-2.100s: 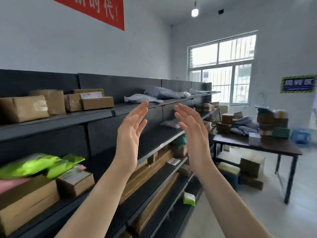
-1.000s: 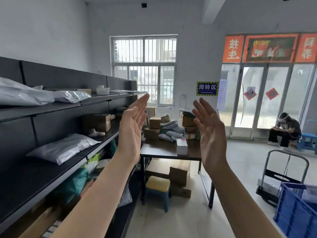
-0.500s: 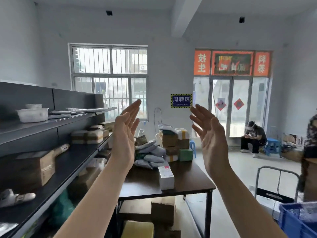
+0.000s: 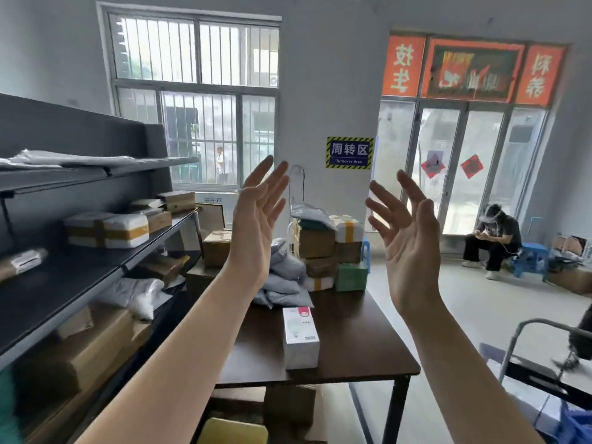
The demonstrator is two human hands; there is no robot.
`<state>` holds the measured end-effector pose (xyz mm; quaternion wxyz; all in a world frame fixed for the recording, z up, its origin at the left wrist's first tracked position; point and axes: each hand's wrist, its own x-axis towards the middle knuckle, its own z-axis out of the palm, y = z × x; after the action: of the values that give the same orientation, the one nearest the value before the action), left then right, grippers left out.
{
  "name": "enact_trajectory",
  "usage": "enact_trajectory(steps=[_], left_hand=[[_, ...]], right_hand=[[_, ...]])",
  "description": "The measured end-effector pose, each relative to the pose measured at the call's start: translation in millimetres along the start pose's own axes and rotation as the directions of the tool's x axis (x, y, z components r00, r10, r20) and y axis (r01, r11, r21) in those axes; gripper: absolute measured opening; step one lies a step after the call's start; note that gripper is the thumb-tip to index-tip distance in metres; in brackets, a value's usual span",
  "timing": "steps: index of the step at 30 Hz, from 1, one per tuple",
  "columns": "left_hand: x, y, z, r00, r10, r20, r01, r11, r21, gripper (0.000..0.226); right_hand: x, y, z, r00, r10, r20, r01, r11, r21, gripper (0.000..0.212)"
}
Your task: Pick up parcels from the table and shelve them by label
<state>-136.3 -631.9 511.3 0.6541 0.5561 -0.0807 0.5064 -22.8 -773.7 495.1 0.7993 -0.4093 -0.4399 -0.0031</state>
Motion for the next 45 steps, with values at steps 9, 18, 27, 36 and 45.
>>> enact_trajectory(steps=[9,18,27,36,45], left_hand=[[92,-169,-37,0.994,-0.109,-0.028,0.11,0.993,0.033,0.043],[164,-381,-136,0.926,-0.316,-0.207,0.329,0.944,0.03,0.046],[156,-558,-247,0.667,-0.604,-0.436,0.693,0.718,0.064,0.045],[65,-677,-317,0.375,-0.706,-0.6,0.887,0.461,0.013,0.043],[20,-720,-321,0.159,-0.866,-0.474,0.971,0.224,-0.083,0.026]], right_hand=[[94,163,-51,0.987,0.157,-0.035,-0.158,0.986,-0.047,0.049],[155,382,-81,0.922,0.379,-0.073,-0.385,0.915,-0.117,0.047],[137,593,-139,0.769,0.62,-0.159,-0.633,0.703,-0.323,0.056],[60,720,-187,0.516,0.811,-0.275,-0.85,0.444,-0.284,0.063],[4,775,-183,0.307,0.946,-0.107,-0.948,0.293,-0.126,0.021]])
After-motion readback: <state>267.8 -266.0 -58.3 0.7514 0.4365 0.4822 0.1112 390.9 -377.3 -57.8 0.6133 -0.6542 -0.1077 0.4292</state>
